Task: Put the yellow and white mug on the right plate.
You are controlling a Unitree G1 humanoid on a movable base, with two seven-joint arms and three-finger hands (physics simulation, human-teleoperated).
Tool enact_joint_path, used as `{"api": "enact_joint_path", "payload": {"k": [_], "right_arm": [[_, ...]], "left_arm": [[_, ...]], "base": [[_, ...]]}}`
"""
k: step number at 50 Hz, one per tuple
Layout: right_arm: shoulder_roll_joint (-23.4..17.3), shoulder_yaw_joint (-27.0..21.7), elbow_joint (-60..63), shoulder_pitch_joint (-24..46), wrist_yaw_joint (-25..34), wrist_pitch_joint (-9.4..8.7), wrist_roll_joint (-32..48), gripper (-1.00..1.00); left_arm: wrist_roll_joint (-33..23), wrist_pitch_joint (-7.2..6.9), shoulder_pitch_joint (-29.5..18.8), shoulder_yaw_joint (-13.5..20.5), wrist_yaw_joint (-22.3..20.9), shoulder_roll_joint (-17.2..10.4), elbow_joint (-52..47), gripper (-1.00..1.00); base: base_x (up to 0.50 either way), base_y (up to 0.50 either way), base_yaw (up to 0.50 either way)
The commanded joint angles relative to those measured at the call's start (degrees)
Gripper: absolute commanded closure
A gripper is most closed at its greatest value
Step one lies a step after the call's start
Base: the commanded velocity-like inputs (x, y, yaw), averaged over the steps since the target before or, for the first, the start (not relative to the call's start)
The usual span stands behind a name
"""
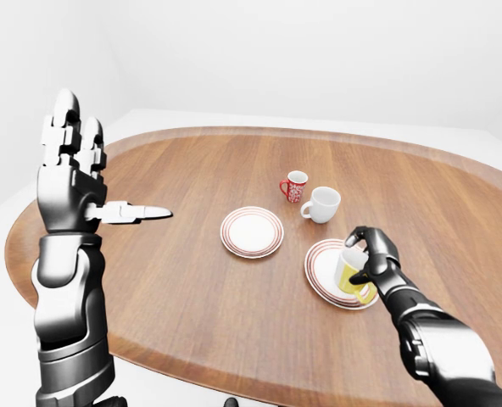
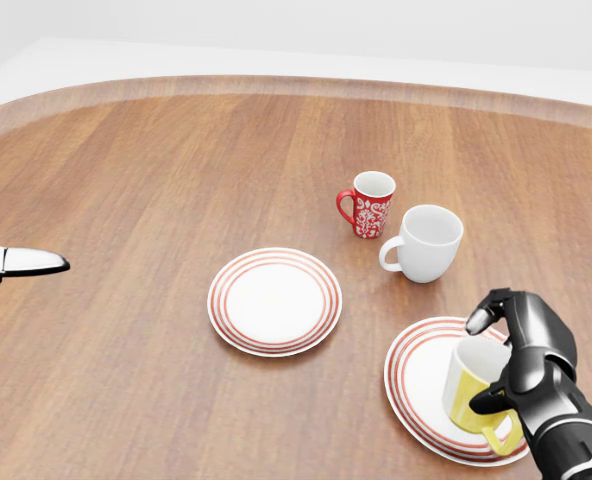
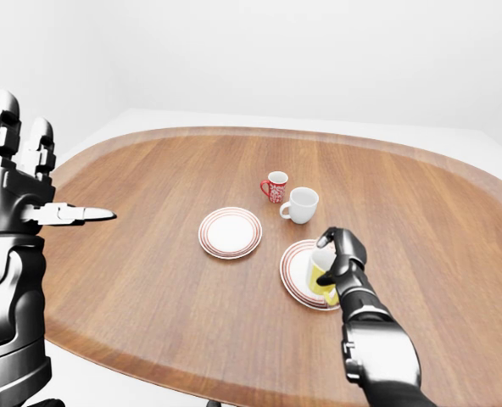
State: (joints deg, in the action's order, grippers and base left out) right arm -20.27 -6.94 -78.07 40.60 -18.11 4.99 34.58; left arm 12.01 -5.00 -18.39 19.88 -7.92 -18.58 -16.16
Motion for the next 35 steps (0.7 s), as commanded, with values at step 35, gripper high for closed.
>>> {"api": "enact_joint_path", "payload": {"k": [35], "right_arm": [[-1.73, -0.85, -0.69, 2.45, -8.14, 0.01, 4.31, 1.00]], "left_arm": [[-0.62, 0.00, 0.25, -0.36, -0.24, 0.33, 0.46, -1.00]], "base": [[0.00, 0.00, 0.00]]}}
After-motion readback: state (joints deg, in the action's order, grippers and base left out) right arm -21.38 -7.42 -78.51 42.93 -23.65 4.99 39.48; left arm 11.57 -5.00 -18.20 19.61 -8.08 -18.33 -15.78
